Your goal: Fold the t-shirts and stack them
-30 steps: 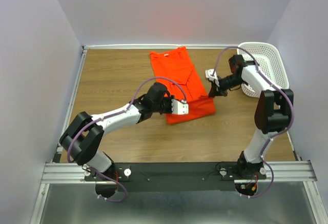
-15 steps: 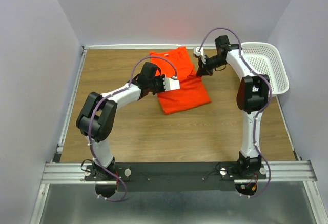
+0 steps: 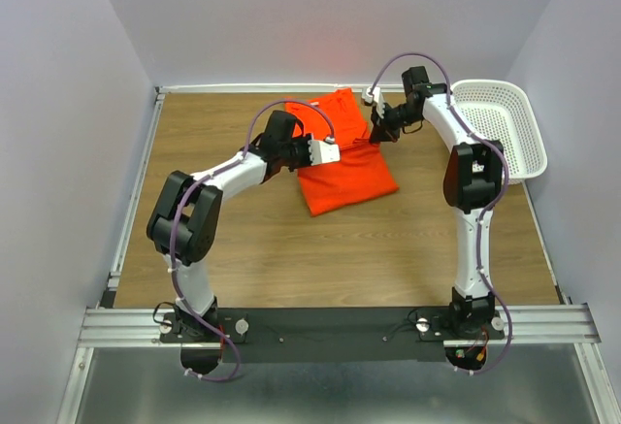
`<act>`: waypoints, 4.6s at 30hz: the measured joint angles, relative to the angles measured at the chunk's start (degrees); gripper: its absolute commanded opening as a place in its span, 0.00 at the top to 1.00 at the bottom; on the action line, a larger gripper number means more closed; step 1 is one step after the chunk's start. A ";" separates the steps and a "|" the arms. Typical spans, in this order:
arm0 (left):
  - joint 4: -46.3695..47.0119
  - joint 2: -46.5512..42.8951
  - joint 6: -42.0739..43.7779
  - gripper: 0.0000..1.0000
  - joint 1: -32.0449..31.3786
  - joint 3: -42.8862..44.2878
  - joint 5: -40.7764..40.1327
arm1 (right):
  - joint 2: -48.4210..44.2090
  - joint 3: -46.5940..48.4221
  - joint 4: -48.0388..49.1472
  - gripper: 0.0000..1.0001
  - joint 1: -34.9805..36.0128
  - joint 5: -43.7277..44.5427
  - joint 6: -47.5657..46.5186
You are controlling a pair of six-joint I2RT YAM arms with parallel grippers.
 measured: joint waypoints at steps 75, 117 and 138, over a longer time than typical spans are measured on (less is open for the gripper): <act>20.90 -17.64 -2.71 0.10 1.97 -9.05 -17.07 | -15.47 -22.62 22.99 0.00 -0.15 4.20 12.81; 18.14 -3.37 13.60 0.32 -15.67 -21.55 -15.54 | -20.00 -40.81 8.94 0.34 1.05 8.57 -29.88; 12.31 -7.08 13.29 1.00 -18.97 -23.98 -13.27 | -21.53 -43.71 8.04 0.99 1.01 9.22 -26.08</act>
